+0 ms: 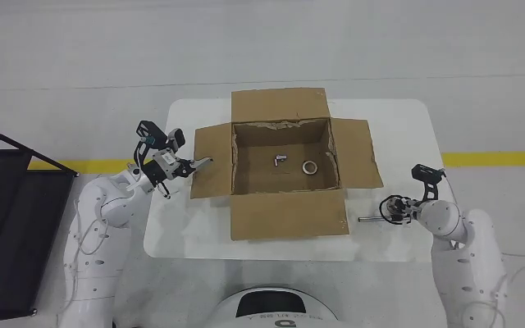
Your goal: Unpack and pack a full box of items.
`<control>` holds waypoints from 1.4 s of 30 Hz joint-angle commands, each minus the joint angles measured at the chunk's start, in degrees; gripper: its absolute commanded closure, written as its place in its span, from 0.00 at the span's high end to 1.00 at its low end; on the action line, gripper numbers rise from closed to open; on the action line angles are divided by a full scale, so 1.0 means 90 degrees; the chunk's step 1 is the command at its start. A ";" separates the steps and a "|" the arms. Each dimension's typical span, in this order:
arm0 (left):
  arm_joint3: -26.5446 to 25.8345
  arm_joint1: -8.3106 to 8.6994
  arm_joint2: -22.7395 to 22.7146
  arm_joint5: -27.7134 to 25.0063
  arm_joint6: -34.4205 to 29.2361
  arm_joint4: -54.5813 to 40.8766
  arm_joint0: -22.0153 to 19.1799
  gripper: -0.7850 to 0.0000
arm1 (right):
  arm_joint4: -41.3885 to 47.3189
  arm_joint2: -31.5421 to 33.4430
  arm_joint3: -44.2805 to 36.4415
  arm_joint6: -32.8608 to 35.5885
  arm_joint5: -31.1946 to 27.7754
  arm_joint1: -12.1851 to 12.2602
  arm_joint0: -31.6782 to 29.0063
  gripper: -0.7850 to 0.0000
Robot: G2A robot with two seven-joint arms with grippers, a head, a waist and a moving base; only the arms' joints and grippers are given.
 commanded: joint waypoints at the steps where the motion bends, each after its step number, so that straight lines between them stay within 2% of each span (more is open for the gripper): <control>1: 0.0000 0.0000 0.0000 0.0000 0.0000 0.0000 0.0000 1.00 | -0.0022 -0.0040 0.0009 0.0009 0.0010 0.0002 0.0016 0.46; 13: 0.0000 0.0000 0.0000 0.0000 0.0000 0.0000 0.0000 1.00 | -0.0260 -0.0337 0.0111 -0.0003 0.0097 0.0012 0.0137 0.42; 16: 0.0000 0.0000 0.0000 0.0000 0.0000 0.0000 0.0000 1.00 | -0.0343 -0.0388 0.0211 0.0018 0.0166 0.0016 0.0208 0.36; 21: 0.0000 0.0000 0.0000 0.0000 0.0000 0.0000 0.0000 1.00 | -0.0485 -0.0460 0.0270 0.0069 0.0227 0.0025 0.0299 0.22; 23: 0.0000 0.0000 0.0000 0.0000 0.0000 0.0000 0.0000 1.00 | -0.0502 -0.0427 0.0184 0.0058 0.0255 0.0030 0.0296 0.00; 30: 0.0000 0.0000 0.0000 0.0000 0.0000 0.0000 0.0000 1.00 | -0.0023 0.0058 -0.0653 -0.0093 0.0299 0.0040 -0.0036 0.00; 38: 0.0000 0.0000 0.0000 0.0000 0.0000 0.0000 0.0000 1.00 | 0.1844 0.0934 -0.2156 -0.0929 0.0212 -0.0049 -0.0895 0.00; 42: 0.0000 0.0000 0.0000 0.0000 0.0000 0.0000 0.0000 1.00 | 0.2346 0.1257 -0.2734 -0.1305 0.0143 -0.0091 -0.1381 0.00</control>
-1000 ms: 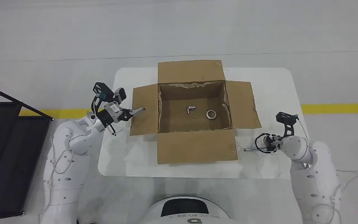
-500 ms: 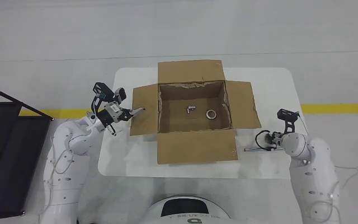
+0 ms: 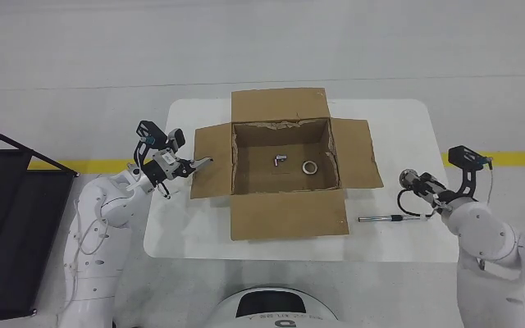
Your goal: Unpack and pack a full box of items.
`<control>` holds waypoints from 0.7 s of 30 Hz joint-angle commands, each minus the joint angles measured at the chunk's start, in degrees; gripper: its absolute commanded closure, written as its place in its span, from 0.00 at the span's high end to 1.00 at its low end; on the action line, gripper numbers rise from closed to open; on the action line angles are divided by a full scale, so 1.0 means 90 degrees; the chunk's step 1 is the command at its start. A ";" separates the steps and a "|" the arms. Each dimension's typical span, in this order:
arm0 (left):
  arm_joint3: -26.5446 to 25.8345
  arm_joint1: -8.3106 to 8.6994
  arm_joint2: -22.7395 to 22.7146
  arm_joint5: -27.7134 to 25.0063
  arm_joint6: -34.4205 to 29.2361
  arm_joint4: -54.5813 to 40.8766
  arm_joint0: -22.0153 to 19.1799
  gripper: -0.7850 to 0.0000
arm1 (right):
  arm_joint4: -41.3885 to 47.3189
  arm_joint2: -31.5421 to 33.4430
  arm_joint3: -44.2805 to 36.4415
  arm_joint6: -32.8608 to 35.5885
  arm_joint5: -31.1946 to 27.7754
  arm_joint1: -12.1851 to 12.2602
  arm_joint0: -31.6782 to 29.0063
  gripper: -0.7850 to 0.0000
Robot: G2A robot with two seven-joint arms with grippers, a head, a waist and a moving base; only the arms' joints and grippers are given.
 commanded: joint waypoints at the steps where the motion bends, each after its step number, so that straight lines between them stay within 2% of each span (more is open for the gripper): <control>1: 0.0000 0.0000 0.0000 0.0000 0.0000 0.0000 0.0000 1.00 | 0.0282 0.0141 -0.0232 -0.0148 -0.0037 -0.0021 -0.0217 0.00; 3: 0.0000 0.0000 0.0000 0.0000 0.0000 0.0000 0.0000 1.00 | 0.0619 0.0337 -0.0381 -0.0236 -0.0087 -0.0043 -0.0438 0.00; 11: 0.0000 0.0000 0.0000 0.0000 0.0000 0.0000 0.0000 1.00 | 0.0619 0.0337 -0.0381 -0.0236 -0.0087 -0.0043 -0.0438 0.00; 16: 0.0000 0.0000 0.0000 0.0000 0.0000 0.0000 0.0000 1.00 | 0.0844 0.0404 -0.0574 -0.0611 -0.0217 -0.0056 -0.0451 0.00; 18: 0.0000 0.0000 0.0000 0.0000 0.0000 0.0000 0.0000 1.00 | 0.0784 0.0262 -0.0928 -0.0551 -0.0418 -0.0035 -0.0366 0.00; 21: 0.0000 0.0000 0.0000 0.0000 0.0000 0.0000 0.0000 1.00 | 0.0228 -0.0332 -0.1273 -0.0048 -0.0552 0.0040 0.0060 0.00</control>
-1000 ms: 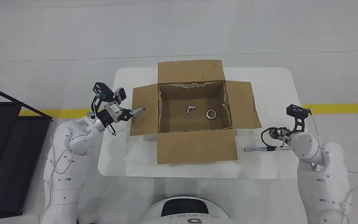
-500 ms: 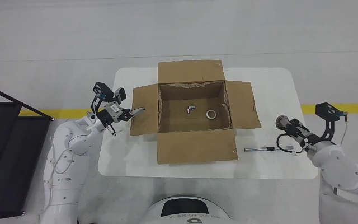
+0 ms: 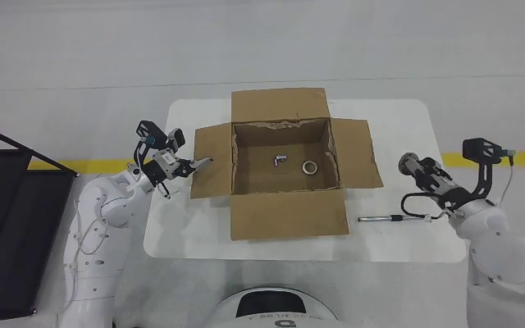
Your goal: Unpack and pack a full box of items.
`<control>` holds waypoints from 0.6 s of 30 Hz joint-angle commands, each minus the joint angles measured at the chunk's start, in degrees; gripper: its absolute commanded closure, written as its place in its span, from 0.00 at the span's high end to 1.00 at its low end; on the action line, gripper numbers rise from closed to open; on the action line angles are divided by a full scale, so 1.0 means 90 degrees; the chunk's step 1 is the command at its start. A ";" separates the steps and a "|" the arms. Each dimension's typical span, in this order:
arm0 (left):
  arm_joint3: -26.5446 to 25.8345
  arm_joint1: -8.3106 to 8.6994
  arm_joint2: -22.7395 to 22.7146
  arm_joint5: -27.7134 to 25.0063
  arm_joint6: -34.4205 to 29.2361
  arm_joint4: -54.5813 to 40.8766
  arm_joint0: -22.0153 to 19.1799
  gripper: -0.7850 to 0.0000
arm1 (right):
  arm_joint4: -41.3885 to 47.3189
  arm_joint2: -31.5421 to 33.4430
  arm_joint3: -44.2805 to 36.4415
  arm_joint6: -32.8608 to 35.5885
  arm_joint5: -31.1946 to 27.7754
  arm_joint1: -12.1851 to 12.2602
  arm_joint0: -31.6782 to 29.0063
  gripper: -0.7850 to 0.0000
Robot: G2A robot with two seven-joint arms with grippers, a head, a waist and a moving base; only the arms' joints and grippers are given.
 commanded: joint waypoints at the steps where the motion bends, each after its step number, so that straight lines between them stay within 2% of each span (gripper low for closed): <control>1: 0.0000 0.0000 0.0000 0.0000 0.0000 0.0000 0.0000 1.00 | -0.0398 -0.0523 -0.0104 0.0349 -0.0032 0.0048 0.0413 0.00; 8: 0.0000 0.0000 0.0000 0.0000 0.0000 0.0000 0.0000 1.00 | -0.1518 -0.2763 0.0313 0.1345 -0.0109 0.0120 0.2314 0.00; 11: 0.0000 0.0000 0.0000 0.0000 0.0000 0.0000 0.0000 1.00 | -0.1963 -0.3665 0.0635 0.1616 0.0087 0.0083 0.3058 0.00; 18: 0.0000 0.0000 0.0000 0.0000 0.0000 0.0000 0.0000 1.00 | -0.2668 -0.5477 0.1912 0.2118 0.0487 -0.0103 0.4455 0.00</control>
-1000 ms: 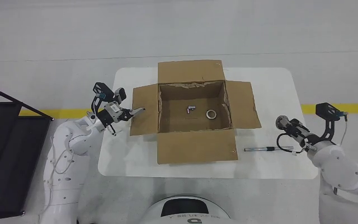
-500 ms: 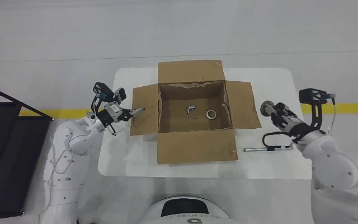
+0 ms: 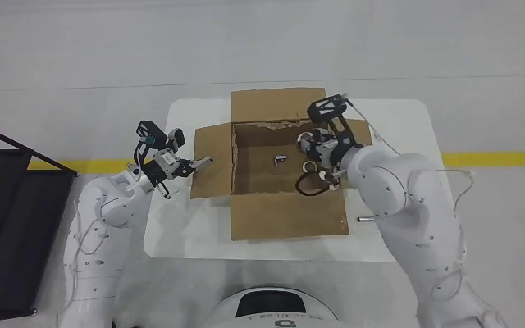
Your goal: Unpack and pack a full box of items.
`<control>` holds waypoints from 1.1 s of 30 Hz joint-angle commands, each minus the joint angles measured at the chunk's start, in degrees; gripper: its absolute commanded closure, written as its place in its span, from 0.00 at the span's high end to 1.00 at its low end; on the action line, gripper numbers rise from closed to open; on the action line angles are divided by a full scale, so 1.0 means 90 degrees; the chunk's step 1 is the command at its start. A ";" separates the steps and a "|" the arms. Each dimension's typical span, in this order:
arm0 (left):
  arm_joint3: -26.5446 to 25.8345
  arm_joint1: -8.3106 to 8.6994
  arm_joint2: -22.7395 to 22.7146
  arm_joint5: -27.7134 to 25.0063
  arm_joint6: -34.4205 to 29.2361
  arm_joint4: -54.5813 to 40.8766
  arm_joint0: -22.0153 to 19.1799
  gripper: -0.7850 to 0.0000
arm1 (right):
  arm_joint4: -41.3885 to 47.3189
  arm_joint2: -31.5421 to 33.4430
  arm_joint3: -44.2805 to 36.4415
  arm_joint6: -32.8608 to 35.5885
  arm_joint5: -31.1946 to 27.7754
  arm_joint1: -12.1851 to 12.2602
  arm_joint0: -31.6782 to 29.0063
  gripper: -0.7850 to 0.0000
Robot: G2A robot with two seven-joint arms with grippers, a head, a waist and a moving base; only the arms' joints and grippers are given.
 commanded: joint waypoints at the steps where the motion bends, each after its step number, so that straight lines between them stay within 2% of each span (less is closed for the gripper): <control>1: 0.0000 0.0000 0.0000 0.0000 0.0000 0.0000 0.0000 1.00 | -0.0093 -0.0522 0.0474 0.0006 0.0125 -0.0074 0.0327 0.00; 9: 0.0000 0.0000 0.0000 0.0000 0.0000 0.0000 0.0000 1.00 | -0.0613 -0.1752 0.2398 0.0245 0.0736 -0.0380 0.1257 0.00; 15: 0.0000 0.0000 0.0000 0.0000 0.0000 0.0000 0.0000 1.00 | -0.0630 -0.1988 0.3206 -0.0022 0.1032 -0.0543 0.1549 0.00; 24: 0.0000 0.0000 0.0000 0.0000 0.0000 0.0000 0.0000 1.00 | -0.0338 -0.2317 0.4524 -0.1029 0.1177 -0.0842 0.1969 0.00; 33: 0.0000 0.0000 0.0000 0.0000 0.0000 0.0000 0.0000 1.00 | -0.0155 -0.2745 0.5835 -0.1344 0.1375 -0.1211 0.2487 0.00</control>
